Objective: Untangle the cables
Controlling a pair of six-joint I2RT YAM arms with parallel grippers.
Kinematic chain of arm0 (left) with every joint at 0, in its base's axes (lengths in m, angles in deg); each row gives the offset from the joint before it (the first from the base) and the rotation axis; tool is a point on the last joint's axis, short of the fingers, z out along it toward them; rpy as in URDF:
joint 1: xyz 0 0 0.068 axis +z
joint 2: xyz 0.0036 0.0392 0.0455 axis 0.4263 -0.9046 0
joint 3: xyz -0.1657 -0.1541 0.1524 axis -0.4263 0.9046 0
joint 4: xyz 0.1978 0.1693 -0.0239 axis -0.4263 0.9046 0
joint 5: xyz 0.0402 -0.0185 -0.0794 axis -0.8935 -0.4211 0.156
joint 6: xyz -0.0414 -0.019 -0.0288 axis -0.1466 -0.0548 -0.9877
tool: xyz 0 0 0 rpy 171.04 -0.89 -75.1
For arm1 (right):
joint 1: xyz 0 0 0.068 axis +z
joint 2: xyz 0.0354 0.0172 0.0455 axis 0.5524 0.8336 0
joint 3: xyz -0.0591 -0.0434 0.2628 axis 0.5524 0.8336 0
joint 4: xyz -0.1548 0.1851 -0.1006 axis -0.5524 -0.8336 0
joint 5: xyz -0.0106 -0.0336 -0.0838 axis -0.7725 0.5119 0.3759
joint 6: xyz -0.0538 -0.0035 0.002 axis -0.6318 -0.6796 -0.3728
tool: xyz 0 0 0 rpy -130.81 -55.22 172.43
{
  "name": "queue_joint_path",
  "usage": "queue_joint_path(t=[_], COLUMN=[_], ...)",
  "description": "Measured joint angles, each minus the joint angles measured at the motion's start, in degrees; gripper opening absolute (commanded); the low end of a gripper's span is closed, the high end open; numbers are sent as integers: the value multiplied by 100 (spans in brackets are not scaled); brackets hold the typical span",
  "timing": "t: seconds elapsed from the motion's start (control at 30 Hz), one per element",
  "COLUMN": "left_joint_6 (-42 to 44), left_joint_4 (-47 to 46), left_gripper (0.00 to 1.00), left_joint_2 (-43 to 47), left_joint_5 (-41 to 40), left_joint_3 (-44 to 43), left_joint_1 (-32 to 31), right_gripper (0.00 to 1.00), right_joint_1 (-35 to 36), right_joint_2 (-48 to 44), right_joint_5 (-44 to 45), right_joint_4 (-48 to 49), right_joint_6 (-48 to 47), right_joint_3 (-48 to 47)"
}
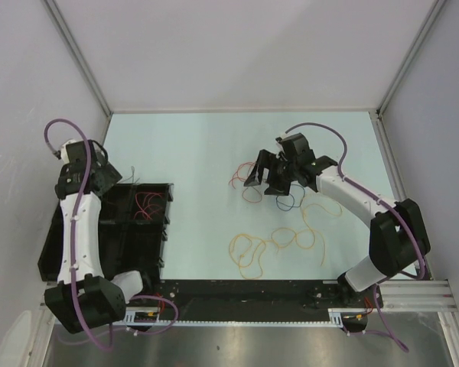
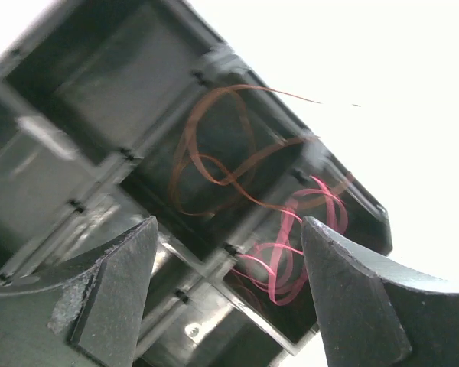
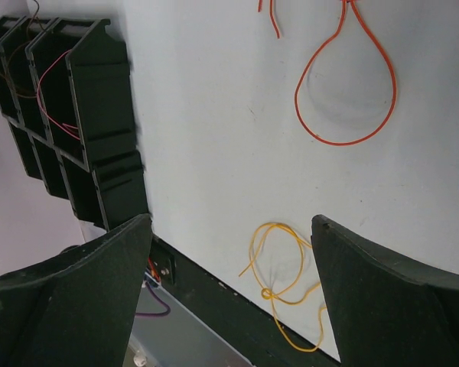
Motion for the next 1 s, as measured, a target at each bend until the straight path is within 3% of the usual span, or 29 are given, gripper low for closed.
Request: queue_joint_path(t=[0.17, 0.43, 0.77, 1.0], left_joint_6=[-66, -214, -197, -184], left_joint_4=[13, 24, 7, 564], left_gripper=[84, 84, 80, 74], left_joint_2=[0, -188, -1611, -2581], left_joint_5=[254, 367, 262, -614], left_joint_3=[-127, -546, -1956, -2870], left_joint_1=[-625, -2146, -3587, -3731], right_gripper=[89, 89, 89, 89], right_joint_1=[-107, -470, -595, -881], right_joint_2=[20, 17, -243, -496], right_joint_5=[70, 304, 597, 647], right_joint_4=[-234, -964, -1659, -1937], right_joint_6=[-83, -402, -883, -1222], right_joint_3=[-225, -367, -367, -367])
